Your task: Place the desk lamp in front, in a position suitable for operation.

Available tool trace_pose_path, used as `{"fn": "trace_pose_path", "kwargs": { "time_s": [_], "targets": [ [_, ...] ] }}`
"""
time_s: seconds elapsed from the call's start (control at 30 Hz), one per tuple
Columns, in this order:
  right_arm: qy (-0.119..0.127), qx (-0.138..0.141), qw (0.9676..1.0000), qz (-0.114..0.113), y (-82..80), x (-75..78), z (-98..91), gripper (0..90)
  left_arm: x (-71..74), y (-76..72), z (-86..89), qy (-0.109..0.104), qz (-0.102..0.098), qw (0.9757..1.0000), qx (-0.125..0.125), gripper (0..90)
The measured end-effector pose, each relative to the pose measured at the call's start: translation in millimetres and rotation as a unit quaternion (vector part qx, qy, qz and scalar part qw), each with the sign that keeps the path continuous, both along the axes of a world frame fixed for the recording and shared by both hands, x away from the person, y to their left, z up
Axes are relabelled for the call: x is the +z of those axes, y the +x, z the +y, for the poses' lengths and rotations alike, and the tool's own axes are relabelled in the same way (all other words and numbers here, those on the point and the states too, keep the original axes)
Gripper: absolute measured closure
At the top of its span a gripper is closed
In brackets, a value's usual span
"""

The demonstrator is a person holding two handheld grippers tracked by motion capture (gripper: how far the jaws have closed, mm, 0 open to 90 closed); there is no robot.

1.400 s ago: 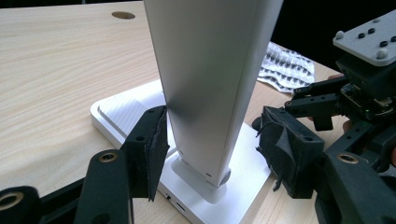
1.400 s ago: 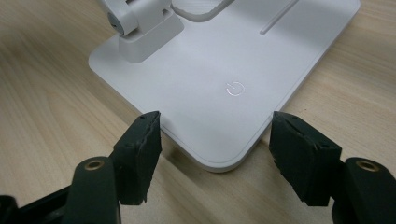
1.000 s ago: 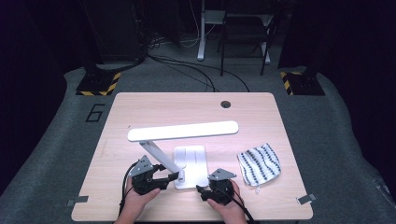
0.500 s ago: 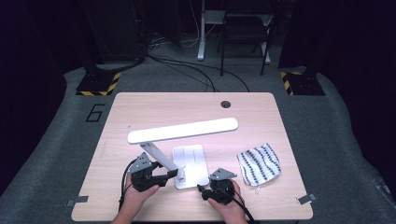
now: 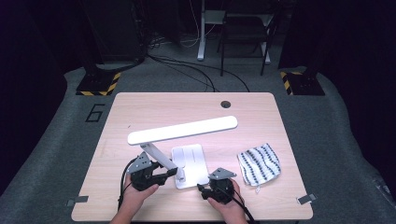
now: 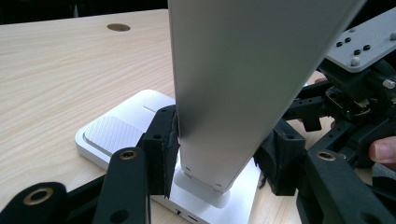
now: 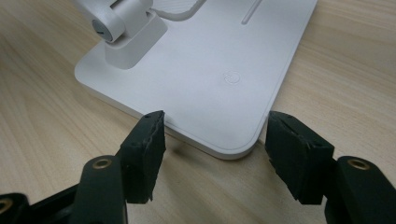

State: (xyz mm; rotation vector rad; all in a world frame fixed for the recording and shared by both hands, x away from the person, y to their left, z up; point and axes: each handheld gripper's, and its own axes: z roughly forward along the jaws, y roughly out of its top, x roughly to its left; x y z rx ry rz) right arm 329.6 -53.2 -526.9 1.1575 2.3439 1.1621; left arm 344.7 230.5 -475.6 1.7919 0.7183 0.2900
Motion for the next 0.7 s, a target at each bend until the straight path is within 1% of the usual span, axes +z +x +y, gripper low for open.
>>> {"fn": "trace_pose_path", "kwargs": {
  "time_s": [0.03,0.07,0.1,0.17,0.33,0.4,0.43,0.47,0.53,0.7],
  "targets": [
    [-0.001,-0.002,1.0000,0.001,0.3,0.1,0.3,37.7,0.2,-0.4,-0.1,0.002,-0.001,1.0000,0.000,53.2],
    [-0.001,-0.001,1.0000,0.003,0.4,0.2,0.7,37.6,0.2,-0.6,-0.5,-0.001,0.000,1.0000,0.000,53.2],
    [-0.001,-0.001,1.0000,0.003,0.4,0.2,0.7,37.6,0.7,-0.7,0.0,0.003,0.000,1.0000,-0.003,53.2],
    [-0.003,0.003,1.0000,-0.002,1.8,0.0,0.6,37.4,0.8,-1.3,0.3,0.003,0.000,1.0000,-0.003,53.2],
    [0.002,-0.002,1.0000,0.001,2.9,-0.3,1.9,38.0,1.1,-3.4,2.5,0.005,0.000,1.0000,-0.006,52.3],
    [0.001,0.001,1.0000,0.001,4.8,0.1,1.3,38.6,1.4,-4.1,3.5,0.006,0.001,0.9999,-0.009,51.7],
    [0.001,0.001,1.0000,0.001,4.8,0.1,1.3,38.6,1.4,-4.1,3.5,0.006,0.001,0.9999,-0.009,51.5],
    [0.007,-0.006,1.0000,0.004,5.5,0.0,2.3,39.2,1.4,-4.9,3.8,0.002,0.000,1.0000,-0.009,51.0],
    [0.005,-0.005,1.0000,0.002,7.0,0.0,2.5,38.9,1.9,-5.4,5.0,-0.001,0.001,0.9999,-0.012,50.3],
    [0.005,-0.006,1.0000,0.000,6.5,-0.4,3.0,38.9,3.4,-5.3,5.2,0.002,0.005,0.9999,-0.012,50.4]
  ]
}}
